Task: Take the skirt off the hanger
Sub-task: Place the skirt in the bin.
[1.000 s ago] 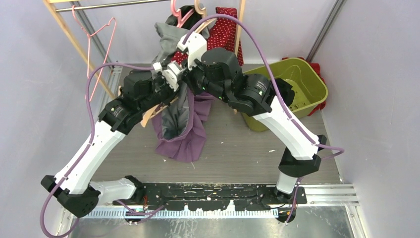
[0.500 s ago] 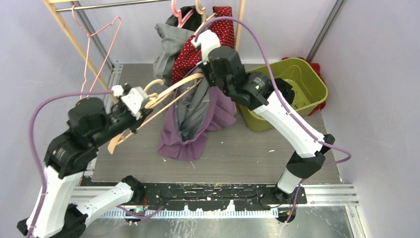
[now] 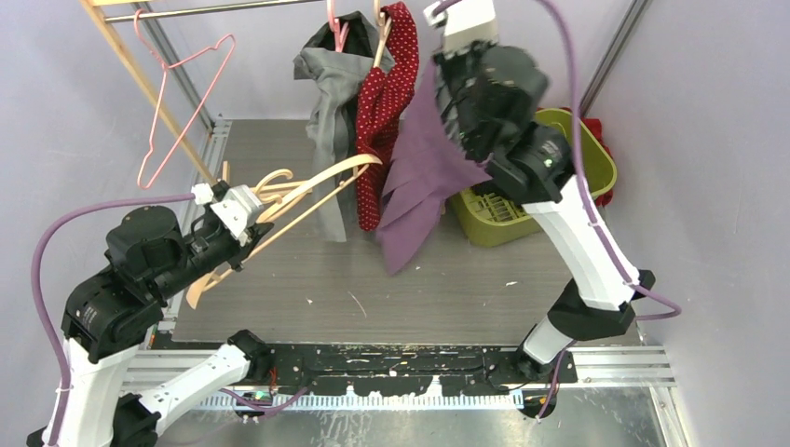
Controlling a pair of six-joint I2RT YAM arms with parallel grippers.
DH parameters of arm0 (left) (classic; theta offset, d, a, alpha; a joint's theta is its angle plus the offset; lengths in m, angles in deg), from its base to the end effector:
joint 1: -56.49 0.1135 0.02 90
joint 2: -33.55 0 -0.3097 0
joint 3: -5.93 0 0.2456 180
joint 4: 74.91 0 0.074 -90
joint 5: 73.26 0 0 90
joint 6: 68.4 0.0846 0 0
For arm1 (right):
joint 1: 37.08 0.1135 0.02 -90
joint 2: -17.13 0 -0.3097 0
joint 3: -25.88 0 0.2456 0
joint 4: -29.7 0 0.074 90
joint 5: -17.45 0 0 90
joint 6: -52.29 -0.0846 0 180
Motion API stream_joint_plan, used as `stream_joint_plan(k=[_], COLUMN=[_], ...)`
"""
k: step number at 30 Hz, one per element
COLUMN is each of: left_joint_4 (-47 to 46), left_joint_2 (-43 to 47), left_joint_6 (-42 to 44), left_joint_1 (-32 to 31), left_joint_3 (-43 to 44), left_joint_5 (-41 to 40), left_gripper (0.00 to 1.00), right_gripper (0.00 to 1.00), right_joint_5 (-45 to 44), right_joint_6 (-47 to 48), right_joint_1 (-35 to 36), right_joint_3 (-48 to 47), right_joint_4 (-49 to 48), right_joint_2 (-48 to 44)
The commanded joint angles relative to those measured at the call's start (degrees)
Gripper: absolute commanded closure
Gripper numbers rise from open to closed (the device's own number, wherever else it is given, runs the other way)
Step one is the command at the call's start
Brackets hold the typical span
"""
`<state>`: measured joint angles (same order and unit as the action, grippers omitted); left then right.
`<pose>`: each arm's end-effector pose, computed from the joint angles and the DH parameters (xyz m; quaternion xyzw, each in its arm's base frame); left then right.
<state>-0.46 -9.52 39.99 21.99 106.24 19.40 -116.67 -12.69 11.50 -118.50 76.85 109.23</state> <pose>0.0621 -0.0475 0.4846 0.3707 0.7144 -0.1016 0.5847 0.2531 0.1978 0.6293 -0.1526 0.6668 -0.1084 0.7213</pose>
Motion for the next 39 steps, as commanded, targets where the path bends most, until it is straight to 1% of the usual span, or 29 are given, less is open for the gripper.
stream_joint_plan(k=[1, 2, 4, 8, 11, 14, 17, 19, 23, 27, 29, 31, 34, 36, 39], left_joint_4=[-2.6, -2.6, -2.9, -3.1, -2.8, -3.2, -3.1, -2.9, -2.1, -2.1, -2.6, -3.0, -3.4, -3.6, -3.5], left_joint_2=[-0.3, -0.4, -0.5, -1.3, -2.4, -2.8, -3.0, -3.2, -4.3, -5.5, -5.8, -6.1, -5.9, -5.9, -6.1], left_joint_6=[-0.7, -0.8, -0.8, -0.7, -0.7, -0.6, -0.6, -0.4, 0.5, 0.7, 0.7, 0.8, 0.9, 1.0, 1.0], left_joint_1=[-0.1, -0.1, -0.1, -0.1, -0.1, -0.1, -0.1, -0.1, -0.1, -0.1, -0.1, -0.1, -0.1, -0.1, -0.1], left_joint_3=[0.6, 0.7, 0.7, 1.6, 3.1, 3.3, 3.0, 2.7, 2.9, 3.1, 3.0, 2.9, 2.4, 1.5, 1.0], left_joint_5=[-0.1, -0.1, -0.2, -0.5, -0.3, -0.4, -1.1, -2.0, -3.4, -3.1, -2.6, -2.4, -2.8, -3.0, -2.9], left_gripper=[1.00, 1.00, 1.00, 1.00, 1.00, 1.00, 1.00, 1.00, 1.00, 1.00, 1.00, 1.00, 1.00, 1.00, 1.00], right_gripper=[0.99, 0.99, 0.99, 0.99, 0.99, 0.99, 0.99, 0.99, 0.99, 0.99, 0.99, 0.99, 0.99, 0.99, 0.99], right_joint_5=[-8.4, -8.3, -7.1, -5.5, -2.6, 1.1, 4.9, 7.5, 9.9, 11.6, 13.1, 14.6, 17.7, 20.0, 23.1], right_joint_6=[17.3, 18.3, 17.5, 15.5, 8.3, -0.5, -8.6, -12.1, -14.9, -16.5, -19.2, -23.8, -33.8, -44.1, -53.8], right_joint_1=[-2.7, -4.1, -9.6, -17.7, -24.5, -30.0, -34.0, -35.8, -36.3, -36.6, -36.7, -36.7, -36.7, -36.6, -35.4], right_joint_3=[-9.0, -10.4, -12.5, -14.1, -16.2, -15.0, -13.5, -11.5, -5.4, -5.7, -3.9, 2.7, 24.8, 38.9, 52.0], right_joint_4=[-24.0, -24.9, -24.4, -22.8, -16.6, -11.2, -6.2, -3.8, -3.0, -2.0, -1.0, -0.7, -4.1, -6.3, -6.6], right_joint_2=[-3.5, -2.8, -1.8, 0.5, 3.2, 5.4, 8.6, 10.0, 10.4, 10.9, 9.8, 6.7, -1.6, -8.5, -13.1])
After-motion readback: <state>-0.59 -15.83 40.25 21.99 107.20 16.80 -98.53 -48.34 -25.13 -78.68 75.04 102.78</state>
